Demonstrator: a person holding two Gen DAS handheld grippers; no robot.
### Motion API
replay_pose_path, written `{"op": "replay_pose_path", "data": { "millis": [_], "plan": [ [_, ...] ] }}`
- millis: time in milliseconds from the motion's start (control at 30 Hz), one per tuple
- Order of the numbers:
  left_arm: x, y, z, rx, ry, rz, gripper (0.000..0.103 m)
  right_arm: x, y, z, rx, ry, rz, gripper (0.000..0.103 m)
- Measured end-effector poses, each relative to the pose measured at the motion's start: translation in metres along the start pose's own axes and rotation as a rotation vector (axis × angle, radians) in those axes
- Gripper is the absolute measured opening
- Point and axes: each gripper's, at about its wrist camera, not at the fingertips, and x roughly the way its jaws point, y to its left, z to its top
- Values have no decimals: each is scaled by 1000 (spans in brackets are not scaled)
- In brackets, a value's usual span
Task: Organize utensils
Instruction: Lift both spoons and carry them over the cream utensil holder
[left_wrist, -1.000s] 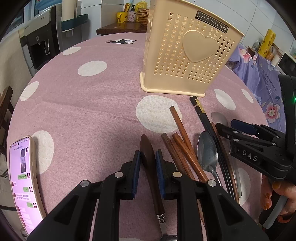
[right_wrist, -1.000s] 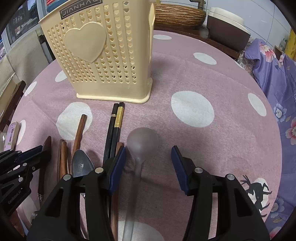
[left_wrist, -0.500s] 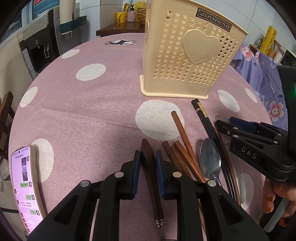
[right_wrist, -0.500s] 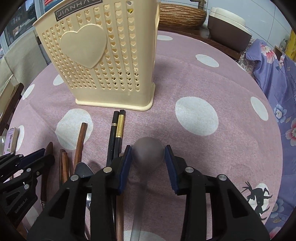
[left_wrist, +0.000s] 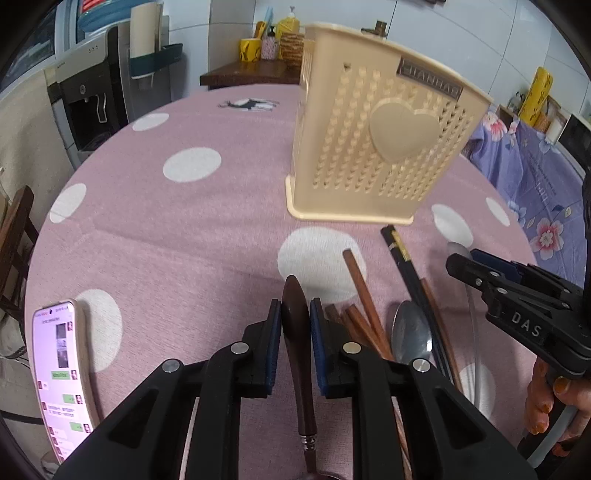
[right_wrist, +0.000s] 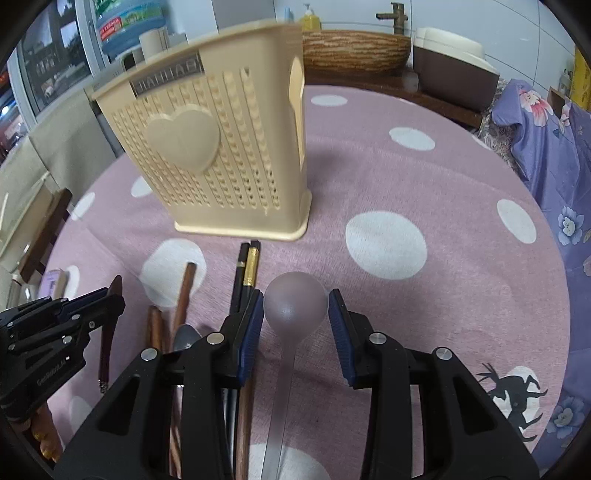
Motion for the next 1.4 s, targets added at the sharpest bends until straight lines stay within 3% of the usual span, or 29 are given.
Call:
{"op": "replay_pose_path", "data": {
  "millis": [333,533,1400],
  "plan": [
    [-55,7,20,-7,-146,-30,16,-62,-5,8,-13,-127,34,37],
    [-71,12,29,-15,-192,-45,16,-93,-7,13,-24,-195,38,37],
    [-100,7,49,32,-313,-23,16,-103,3,19,-75,-244,37,37]
  ]
}}
